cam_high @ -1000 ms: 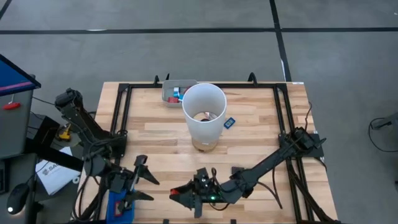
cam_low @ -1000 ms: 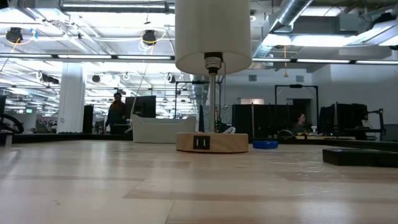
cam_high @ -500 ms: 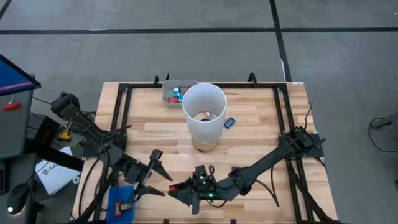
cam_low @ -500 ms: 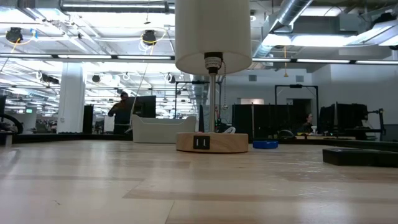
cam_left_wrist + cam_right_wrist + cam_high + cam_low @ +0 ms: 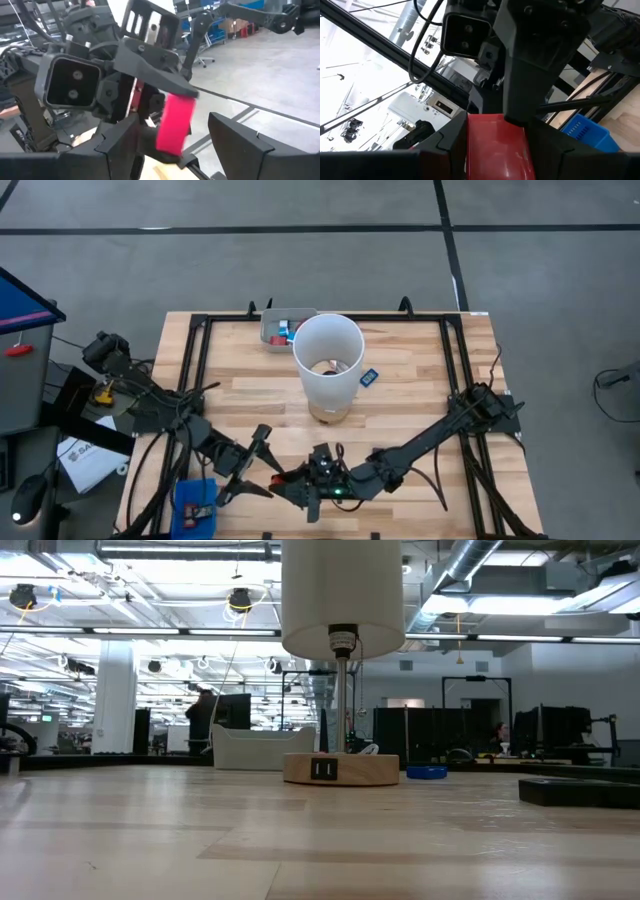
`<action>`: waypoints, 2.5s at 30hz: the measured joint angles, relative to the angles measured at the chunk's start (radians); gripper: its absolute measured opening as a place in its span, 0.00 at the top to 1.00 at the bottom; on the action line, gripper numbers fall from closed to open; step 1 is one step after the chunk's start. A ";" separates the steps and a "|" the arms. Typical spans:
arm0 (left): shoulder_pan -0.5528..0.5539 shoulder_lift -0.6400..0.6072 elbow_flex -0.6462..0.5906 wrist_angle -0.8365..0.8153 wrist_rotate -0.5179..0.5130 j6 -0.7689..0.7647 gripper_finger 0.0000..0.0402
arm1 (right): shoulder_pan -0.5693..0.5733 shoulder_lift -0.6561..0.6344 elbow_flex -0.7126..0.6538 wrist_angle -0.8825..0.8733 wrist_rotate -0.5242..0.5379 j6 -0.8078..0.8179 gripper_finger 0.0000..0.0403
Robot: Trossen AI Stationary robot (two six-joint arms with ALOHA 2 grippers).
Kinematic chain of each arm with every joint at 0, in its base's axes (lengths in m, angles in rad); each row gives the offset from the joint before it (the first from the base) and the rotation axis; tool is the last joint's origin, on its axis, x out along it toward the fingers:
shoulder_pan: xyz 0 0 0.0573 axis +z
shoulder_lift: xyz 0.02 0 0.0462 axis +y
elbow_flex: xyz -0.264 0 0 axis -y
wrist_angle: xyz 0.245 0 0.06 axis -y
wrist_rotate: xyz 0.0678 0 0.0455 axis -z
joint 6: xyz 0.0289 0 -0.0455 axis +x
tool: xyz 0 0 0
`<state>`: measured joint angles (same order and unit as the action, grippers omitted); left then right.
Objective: Pick & Place Office items
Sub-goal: Put the red digital timer into the blue bin
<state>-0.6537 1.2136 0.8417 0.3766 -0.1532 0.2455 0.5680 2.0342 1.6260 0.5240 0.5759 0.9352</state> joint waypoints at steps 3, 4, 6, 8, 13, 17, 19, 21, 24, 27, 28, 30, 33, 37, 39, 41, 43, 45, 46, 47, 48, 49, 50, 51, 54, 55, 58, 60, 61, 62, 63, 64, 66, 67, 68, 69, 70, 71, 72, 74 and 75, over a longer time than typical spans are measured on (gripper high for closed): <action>0.017 -0.001 0.000 0.036 0.022 -0.003 0.45 | -0.001 0.000 0.000 0.000 -0.001 0.000 0.62; 0.025 -0.002 0.000 0.039 0.031 -0.014 0.46 | -0.001 0.000 0.000 0.000 -0.001 0.000 0.62; 0.040 -0.001 0.000 0.033 0.057 -0.038 0.50 | -0.002 0.000 0.000 0.000 -0.001 -0.003 0.62; 0.050 -0.001 0.000 0.031 0.087 -0.058 0.54 | -0.002 0.000 0.000 0.000 -0.003 -0.003 0.62; 0.064 -0.001 0.000 0.032 0.108 -0.071 0.65 | -0.003 0.000 0.000 0.001 -0.003 -0.003 0.62; 0.065 -0.001 0.000 0.031 0.134 -0.071 0.76 | -0.007 0.000 0.000 0.003 -0.004 0.001 0.62; 0.066 -0.001 0.000 0.029 0.135 -0.071 0.80 | -0.007 0.000 0.000 0.005 -0.005 0.011 0.62; 0.066 -0.001 0.000 0.031 0.135 -0.069 0.82 | -0.008 0.000 0.000 0.009 -0.007 0.016 0.62; 0.064 -0.010 0.000 0.032 0.135 -0.077 0.82 | -0.008 0.000 0.000 0.031 -0.008 0.013 0.59; 0.059 -0.022 0.000 0.030 0.134 -0.126 0.81 | -0.009 -0.001 0.000 0.042 -0.026 -0.012 0.55; 0.057 -0.029 0.000 0.024 0.135 -0.143 0.81 | -0.009 -0.001 0.000 0.049 -0.027 -0.017 0.53; 0.057 -0.043 0.000 0.023 0.142 -0.164 0.83 | -0.006 -0.001 0.000 0.073 -0.029 -0.034 0.50; 0.044 -0.072 0.000 -0.012 0.153 -0.190 0.86 | -0.006 -0.001 0.000 0.106 -0.029 -0.053 0.47; 0.001 -0.114 0.000 -0.092 0.143 -0.208 0.84 | -0.006 -0.001 0.001 0.154 -0.028 -0.083 0.44; -0.034 -0.148 0.000 -0.176 0.121 -0.243 0.83 | -0.006 -0.001 0.001 0.174 -0.028 -0.097 0.44; -0.082 -0.182 0.000 -0.286 0.090 -0.286 0.83 | -0.006 -0.001 0.002 0.176 -0.028 -0.099 0.44; -0.141 -0.219 0.000 -0.406 0.061 -0.344 0.84 | -0.005 -0.001 0.001 0.171 -0.028 -0.099 0.44; -0.206 -0.253 0.000 -0.517 0.047 -0.427 0.85 | 0.001 -0.001 0.001 0.170 -0.026 -0.097 0.44; -0.239 -0.264 0.000 -0.572 0.047 -0.480 0.85 | 0.001 -0.001 0.001 0.165 -0.026 -0.093 0.44; -0.275 -0.272 0.000 -0.617 0.047 -0.532 0.84 | 0.003 -0.001 0.001 0.158 -0.026 -0.091 0.44; -0.312 -0.276 0.000 -0.657 0.047 -0.587 0.83 | 0.006 -0.001 0.001 0.153 -0.026 -0.090 0.44; -0.349 -0.276 0.000 -0.697 0.047 -0.639 0.83 | 0.008 -0.001 0.000 0.153 -0.026 -0.090 0.44; -0.384 -0.273 0.000 -0.737 0.046 -0.688 0.82 | 0.008 -0.001 0.000 0.153 -0.026 -0.090 0.44; -0.421 -0.267 -0.003 -0.766 0.043 -0.734 0.82 | 0.008 -0.001 0.000 0.153 -0.026 -0.090 0.44; -0.520 -0.234 -0.035 -0.841 0.017 -0.866 0.84 | 0.009 -0.001 0.000 0.142 -0.026 -0.090 0.44; -0.547 -0.222 -0.056 -0.851 0.008 -0.913 0.84 | 0.009 -0.001 0.000 0.138 -0.026 -0.089 0.44; -0.614 -0.193 -0.139 -0.844 -0.008 -1.068 0.84 | 0.014 -0.001 0.000 0.134 -0.025 -0.089 0.44; -0.640 -0.175 -0.192 -0.829 0.000 -1.152 0.82 | 0.020 -0.001 0.000 0.134 -0.024 -0.088 0.44; -0.649 -0.169 -0.214 -0.808 0.008 -1.190 0.82 | 0.025 -0.001 0.000 0.134 -0.020 -0.085 0.44; -0.656 -0.166 -0.234 -0.783 0.002 -1.208 0.81 | 0.029 -0.001 0.000 0.135 -0.013 -0.083 0.44; -0.660 -0.165 -0.253 -0.761 0.011 -1.230 0.81 | 0.035 -0.001 0.000 0.134 -0.003 -0.078 0.44; -0.661 -0.166 -0.272 -0.743 0.022 -1.241 0.81 | 0.040 -0.001 0.000 0.134 0.004 -0.075 0.44; -0.658 -0.178 -0.301 -0.711 0.017 -1.254 0.82 | 0.049 -0.001 0.000 0.135 0.015 -0.072 0.44; -0.656 -0.185 -0.311 -0.704 0.013 -1.261 0.82 | 0.055 -0.001 0.000 0.135 0.024 -0.071 0.44; -0.655 -0.194 -0.320 -0.697 0.005 -1.262 0.82 | 0.061 -0.001 0.000 0.135 0.039 -0.071 0.44; -0.654 -0.202 -0.328 -0.690 0.000 -1.260 0.82 | 0.067 -0.001 0.000 0.135 0.055 -0.071 0.44; -0.653 -0.211 -0.335 -0.692 -0.001 -1.252 0.82 | 0.073 -0.001 0.000 0.135 0.068 -0.071 0.44; -0.653 -0.220 -0.342 -0.698 -0.012 -1.246 0.81 | 0.079 -0.001 0.000 0.136 0.082 -0.071 0.44; -0.651 -0.219 -0.354 -0.707 -0.036 -1.250 0.81 | 0.084 -0.001 0.000 0.136 0.091 -0.071 0.44; -0.650 -0.227 -0.357 -0.714 -0.056 -1.242 0.79 | 0.095 -0.001 0.000 0.135 0.110 -0.071 0.44; -0.651 -0.227 -0.359 -0.707 -0.062 -1.246 0.79 | 0.097 -0.001 0.000 0.135 0.118 -0.071 0.44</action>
<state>-1.3046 0.9871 0.4832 -0.3306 -0.2152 -1.0008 0.6648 2.0335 1.6264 0.6590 0.6935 0.8642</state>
